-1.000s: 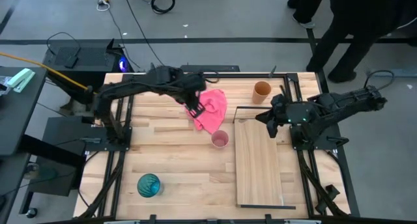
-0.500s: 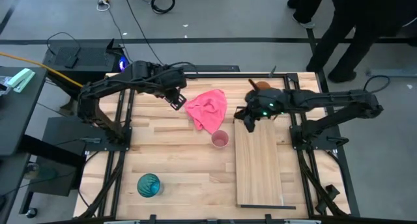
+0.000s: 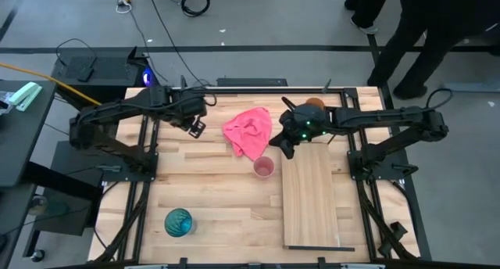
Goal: Stack small to large cups/mugs on shelf
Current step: Put the pink plastic glass on the shelf
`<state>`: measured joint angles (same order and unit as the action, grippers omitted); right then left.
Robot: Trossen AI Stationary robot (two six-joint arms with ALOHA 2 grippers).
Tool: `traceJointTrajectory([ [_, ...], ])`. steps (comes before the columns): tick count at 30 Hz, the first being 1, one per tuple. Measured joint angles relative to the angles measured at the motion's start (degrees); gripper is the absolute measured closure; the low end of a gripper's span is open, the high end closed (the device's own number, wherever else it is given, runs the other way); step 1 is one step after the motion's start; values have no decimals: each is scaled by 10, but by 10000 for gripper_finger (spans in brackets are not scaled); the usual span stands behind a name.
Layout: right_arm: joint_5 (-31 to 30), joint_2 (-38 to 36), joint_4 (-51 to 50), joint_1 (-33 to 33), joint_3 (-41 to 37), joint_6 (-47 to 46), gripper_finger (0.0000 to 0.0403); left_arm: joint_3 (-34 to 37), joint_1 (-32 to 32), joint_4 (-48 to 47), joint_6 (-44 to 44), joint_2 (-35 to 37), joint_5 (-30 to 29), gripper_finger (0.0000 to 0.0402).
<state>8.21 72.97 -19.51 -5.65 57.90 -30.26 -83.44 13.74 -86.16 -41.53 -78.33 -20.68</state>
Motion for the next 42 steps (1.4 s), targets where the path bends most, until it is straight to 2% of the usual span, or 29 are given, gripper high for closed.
traceJointTrajectory([
  [5, -6, -2, 77, 0, 0, 25, 358, 64, 0, 40, -29, 44, 9, 311],
  [10, -5, -2, 103, 1, 1, 13, 363, 119, 0, 82, -33, 73, 27, 315],
  [15, 8, -2, 38, 25, 4, -30, 362, 155, 1, 100, -41, 81, 29, 311],
  [19, 2, 27, -32, 59, 62, -15, 349, 170, 1, 105, -39, 81, 30, 313],
  [26, -99, 149, -235, 88, 227, 89, 323, 177, 1, 123, -39, 80, 30, 319],
  [30, -143, 204, -330, 87, 280, 108, 313, 177, 1, 128, -39, 80, 30, 316],
  [42, -133, 261, -362, 88, 288, 106, 311, 177, 1, 139, -37, 80, 30, 320],
])
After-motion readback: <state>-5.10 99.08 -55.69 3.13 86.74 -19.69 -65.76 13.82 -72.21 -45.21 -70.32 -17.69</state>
